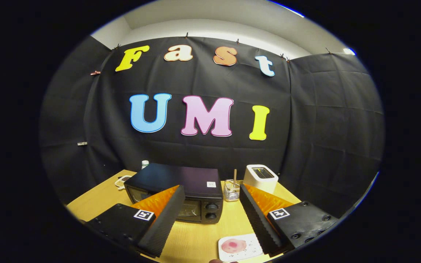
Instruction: Open the toaster oven, put the food inside, and close the toaster oven door.
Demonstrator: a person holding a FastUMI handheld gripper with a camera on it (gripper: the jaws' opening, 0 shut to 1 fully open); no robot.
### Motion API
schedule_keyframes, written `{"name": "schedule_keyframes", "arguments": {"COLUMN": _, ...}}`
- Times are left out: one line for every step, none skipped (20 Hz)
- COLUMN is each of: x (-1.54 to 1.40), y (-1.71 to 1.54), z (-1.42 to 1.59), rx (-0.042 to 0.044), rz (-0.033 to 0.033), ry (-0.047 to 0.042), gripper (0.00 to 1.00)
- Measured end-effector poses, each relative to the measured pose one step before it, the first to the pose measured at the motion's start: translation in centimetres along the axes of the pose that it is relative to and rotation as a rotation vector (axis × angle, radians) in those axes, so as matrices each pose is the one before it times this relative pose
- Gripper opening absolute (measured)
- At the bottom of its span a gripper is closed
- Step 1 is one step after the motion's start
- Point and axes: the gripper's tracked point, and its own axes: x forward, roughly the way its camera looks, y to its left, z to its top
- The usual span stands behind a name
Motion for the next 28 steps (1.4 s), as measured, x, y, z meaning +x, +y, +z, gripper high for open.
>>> {"name": "schedule_keyframes", "arguments": {"x": 0.413, "y": 0.843, "z": 0.02, "rx": 0.00822, "rz": 0.00881, "ry": 0.00452, "gripper": 0.98}}
{"name": "schedule_keyframes", "arguments": {"x": 0.491, "y": 0.976, "z": 0.099, "rx": 0.00759, "rz": 0.01034, "ry": 0.00257, "gripper": 0.98}}
{"name": "schedule_keyframes", "arguments": {"x": 0.484, "y": 1.017, "z": -0.058, "rx": 0.0029, "rz": 0.01007, "ry": 0.00401, "gripper": 0.98}}
{"name": "schedule_keyframes", "arguments": {"x": 0.534, "y": 0.959, "z": -0.213, "rx": -0.00055, "rz": 0.00875, "ry": 0.00475, "gripper": 0.98}}
{"name": "schedule_keyframes", "arguments": {"x": 0.58, "y": 1.042, "z": -0.142, "rx": -0.00367, "rz": 0.00841, "ry": 0.00426, "gripper": 0.98}}
{"name": "schedule_keyframes", "arguments": {"x": 0.616, "y": 0.87, "z": -0.348, "rx": -0.00297, "rz": 0.00478, "ry": 0.00742, "gripper": 0.98}}
{"name": "schedule_keyframes", "arguments": {"x": 0.711, "y": 0.893, "z": -0.415, "rx": 0.00092, "rz": 0.00357, "ry": 0.00924, "gripper": 0.98}}
{"name": "schedule_keyframes", "arguments": {"x": 0.694, "y": 0.798, "z": -0.582, "rx": 0.00428, "rz": 0.00063, "ry": 0.01214, "gripper": 0.98}}
{"name": "schedule_keyframes", "arguments": {"x": 0.79, "y": 0.627, "z": -0.594, "rx": 0.00884, "rz": -0.00374, "ry": 0.01662, "gripper": 0.98}}
{"name": "schedule_keyframes", "arguments": {"x": 0.581, "y": 0.56, "z": -0.772, "rx": 0.01707, "rz": -0.00305, "ry": 0.02436, "gripper": 0.98}}
{"name": "schedule_keyframes", "arguments": {"x": 0.634, "y": 0.771, "z": -0.466, "rx": 0.02751, "rz": 0.00762, "ry": 0.01444, "gripper": 0.98}}
{"name": "schedule_keyframes", "arguments": {"x": 0.782, "y": 0.716, "z": -0.255, "rx": 0.01459, "rz": 0.00244, "ry": 0.00593, "gripper": 0.98}}
{"name": "schedule_keyframes", "arguments": {"x": 0.885, "y": 0.292, "z": -0.269, "rx": -0.00486, "rz": -0.00862, "ry": 0.00497, "gripper": 0.98}}
{"name": "schedule_keyframes", "arguments": {"x": 0.728, "y": 0.156, "z": -0.391, "rx": -0.013, "rz": -0.00875, "ry": 0.00433, "gripper": 0.98}}
{"name": "schedule_keyframes", "arguments": {"x": 0.853, "y": 0.228, "z": -0.549, "rx": -0.01063, "rz": -0.00776, "ry": 0.00872, "gripper": 0.98}}
{"name": "schedule_keyframes", "arguments": {"x": 0.831, "y": 0.288, "z": -0.672, "rx": -0.00266, "rz": -0.0067, "ry": 0.01143, "gripper": 0.98}}
{"name": "schedule_keyframes", "arguments": {"x": 0.89, "y": 0.207, "z": -0.659, "rx": 0.00148, "rz": -0.00813, "ry": 0.01159, "gripper": 0.98}}
{"name": "schedule_keyframes", "arguments": {"x": 0.671, "y": 0.194, "z": -0.73, "rx": 0.00221, "rz": -0.00799, "ry": 0.01458, "gripper": 0.98}}
{"name": "schedule_keyframes", "arguments": {"x": 0.836, "y": 0.15, "z": -0.689, "rx": 0.00249, "rz": -0.00976, "ry": 0.01542, "gripper": 0.98}}
{"name": "schedule_keyframes", "arguments": {"x": 0.791, "y": 0.163, "z": -0.559, "rx": 0.00071, "rz": -0.01002, "ry": 0.0132, "gripper": 0.98}}
{"name": "schedule_keyframes", "arguments": {"x": 0.656, "y": 0.139, "z": -0.562, "rx": 0.00018, "rz": -0.00858, "ry": 0.01357, "gripper": 0.98}}
{"name": "schedule_keyframes", "arguments": {"x": 0.599, "y": 0.266, "z": -0.566, "rx": 0.001, "rz": -0.00386, "ry": 0.01507, "gripper": 0.98}}
{"name": "schedule_keyframes", "arguments": {"x": 0.403, "y": 0.33, "z": -0.555, "rx": 0.00033, "rz": 0.00153, "ry": 0.01324, "gripper": 0.98}}
{"name": "schedule_keyframes", "arguments": {"x": 0.361, "y": 0.136, "z": -0.405, "rx": -0.00263, "rz": 0.0005, "ry": 0.01261, "gripper": 0.99}}
{"name": "schedule_keyframes", "arguments": {"x": 0.326, "y": -0.112, "z": -0.63, "rx": 0.00096, "rz": -0.00732, "ry": 0.01779, "gripper": 0.99}}
{"name": "schedule_keyframes", "arguments": {"x": -0.197, "y": 0.364, "z": -0.86, "rx": 0.01892, "rz": 0.01467, "ry": 0.02745, "gripper": 0.99}}
{"name": "schedule_keyframes", "arguments": {"x": 0.053, "y": 0.047, "z": 0.402, "rx": 0.00115, "rz": -0.00041, "ry": -0.02142, "gripper": 0.99}}
{"name": "schedule_keyframes", "arguments": {"x": -0.03, "y": 0.107, "z": -0.111, "rx": -0.01969, "rz": 0.00732, "ry": 0.00089, "gripper": 0.99}}
